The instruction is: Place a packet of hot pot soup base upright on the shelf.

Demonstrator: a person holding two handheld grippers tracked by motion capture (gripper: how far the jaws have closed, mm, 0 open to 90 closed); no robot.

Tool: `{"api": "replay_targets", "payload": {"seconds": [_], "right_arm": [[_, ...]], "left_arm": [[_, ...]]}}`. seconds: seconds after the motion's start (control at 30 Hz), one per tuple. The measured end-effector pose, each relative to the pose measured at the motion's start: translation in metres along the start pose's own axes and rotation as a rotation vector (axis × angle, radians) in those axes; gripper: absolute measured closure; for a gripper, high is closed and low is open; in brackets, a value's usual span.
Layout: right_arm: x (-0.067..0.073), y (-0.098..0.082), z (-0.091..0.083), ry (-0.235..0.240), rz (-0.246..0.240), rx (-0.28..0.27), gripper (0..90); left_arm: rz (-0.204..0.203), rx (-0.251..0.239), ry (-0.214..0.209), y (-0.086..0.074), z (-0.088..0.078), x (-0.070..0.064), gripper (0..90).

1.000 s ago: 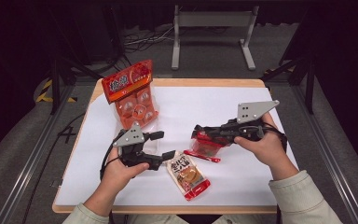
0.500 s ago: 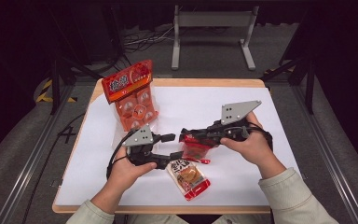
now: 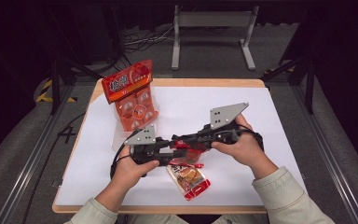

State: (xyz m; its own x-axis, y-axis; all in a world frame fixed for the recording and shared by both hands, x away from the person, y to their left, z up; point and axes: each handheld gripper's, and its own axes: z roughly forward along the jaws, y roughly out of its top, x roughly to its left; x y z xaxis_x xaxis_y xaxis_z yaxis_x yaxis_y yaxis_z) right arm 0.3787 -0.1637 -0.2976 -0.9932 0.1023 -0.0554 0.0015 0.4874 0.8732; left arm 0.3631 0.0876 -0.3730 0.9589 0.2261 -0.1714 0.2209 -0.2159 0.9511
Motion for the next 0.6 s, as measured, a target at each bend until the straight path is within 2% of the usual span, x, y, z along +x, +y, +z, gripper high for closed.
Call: {"api": "replay_targets", "payload": {"seconds": [0.1,0.23,0.33,0.6], "right_arm": [[0.0004,0.0004,0.0024,0.009,-0.008,0.013,90.0],[0.0008,0.0009,0.0049,0.017,-0.013,0.025,90.0],[0.0011,0.0015,0.0062,0.019,-0.015,0.029,90.0],[0.0006,0.0021,0.0061,0.014,-0.008,0.001,87.4]], "left_arm": [[-0.011,0.018,-0.015,-0.0002,0.0,-0.0002,73.1],[-0.02,0.033,-0.019,-0.0005,-0.0002,0.0001,74.9],[-0.013,0.035,-0.024,-0.0005,-0.0015,0.0007,79.4],[-0.01,0.031,-0.029,0.0,-0.0048,0.0009,86.6]]}}
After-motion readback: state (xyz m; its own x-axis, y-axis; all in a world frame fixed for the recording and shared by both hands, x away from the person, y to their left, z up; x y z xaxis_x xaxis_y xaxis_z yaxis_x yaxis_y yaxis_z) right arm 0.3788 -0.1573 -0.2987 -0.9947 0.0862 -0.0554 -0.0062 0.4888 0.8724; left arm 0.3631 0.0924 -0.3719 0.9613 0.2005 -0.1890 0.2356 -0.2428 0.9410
